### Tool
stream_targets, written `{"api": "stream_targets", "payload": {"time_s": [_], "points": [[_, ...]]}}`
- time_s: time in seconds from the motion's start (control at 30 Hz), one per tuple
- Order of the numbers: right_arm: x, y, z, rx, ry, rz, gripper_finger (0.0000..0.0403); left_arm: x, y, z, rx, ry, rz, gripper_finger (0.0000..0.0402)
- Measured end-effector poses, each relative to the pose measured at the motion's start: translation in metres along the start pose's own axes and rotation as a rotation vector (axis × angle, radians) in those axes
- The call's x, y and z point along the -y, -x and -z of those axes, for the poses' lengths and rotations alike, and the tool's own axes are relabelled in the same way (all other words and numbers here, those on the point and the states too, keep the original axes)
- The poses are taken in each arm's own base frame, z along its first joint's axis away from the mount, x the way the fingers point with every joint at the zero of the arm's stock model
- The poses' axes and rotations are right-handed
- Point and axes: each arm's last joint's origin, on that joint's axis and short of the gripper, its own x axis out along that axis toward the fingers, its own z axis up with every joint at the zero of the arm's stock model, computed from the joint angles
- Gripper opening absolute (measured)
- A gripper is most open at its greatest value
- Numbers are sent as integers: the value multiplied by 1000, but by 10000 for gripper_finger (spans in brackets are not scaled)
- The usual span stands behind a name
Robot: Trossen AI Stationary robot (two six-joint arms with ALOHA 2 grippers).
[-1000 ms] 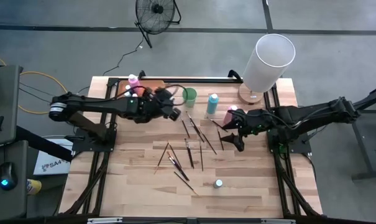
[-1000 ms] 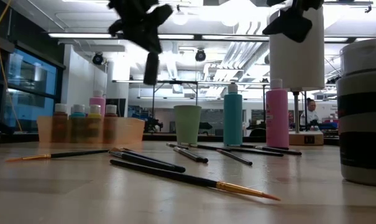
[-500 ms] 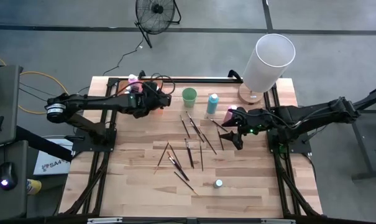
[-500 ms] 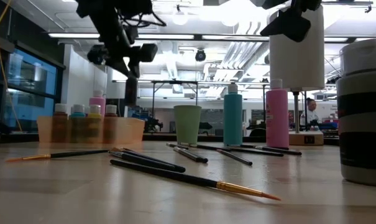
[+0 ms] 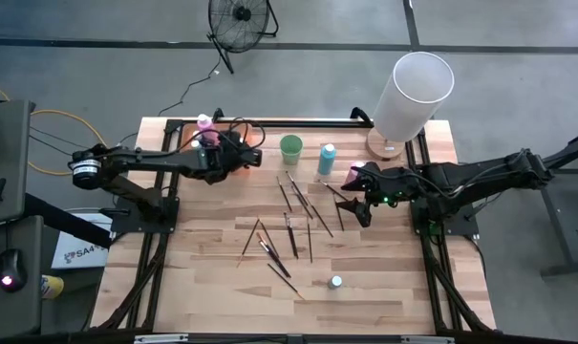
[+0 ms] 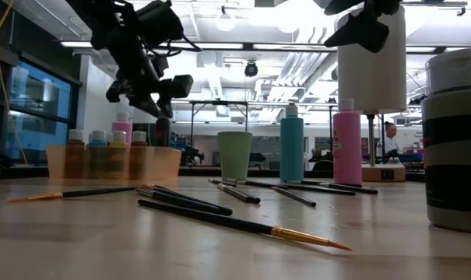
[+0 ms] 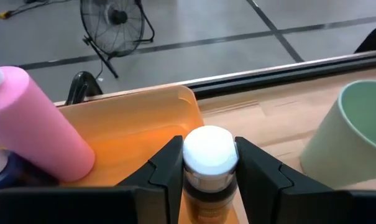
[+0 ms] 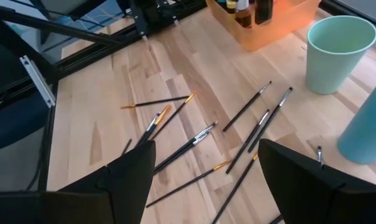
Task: Pick & Place Paint Supplies
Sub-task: Put the brown paint bottle into the orange bin
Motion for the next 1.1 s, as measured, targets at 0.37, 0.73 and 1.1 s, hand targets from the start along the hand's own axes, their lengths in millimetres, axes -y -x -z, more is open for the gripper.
{"api": "stream_targets", "payload": {"time_s": [0.37,0.73,1.1], "points": [[0,0,0,1,0,-4,278,6,-15,19,-67,-42,-33,113],[0,0,0,1,11,-4,278,6,-19,27,-115,-63,-43,113],[0,0,0,-2,16,-8,278,5,-19,29,-152,-79,-34,122]]}}
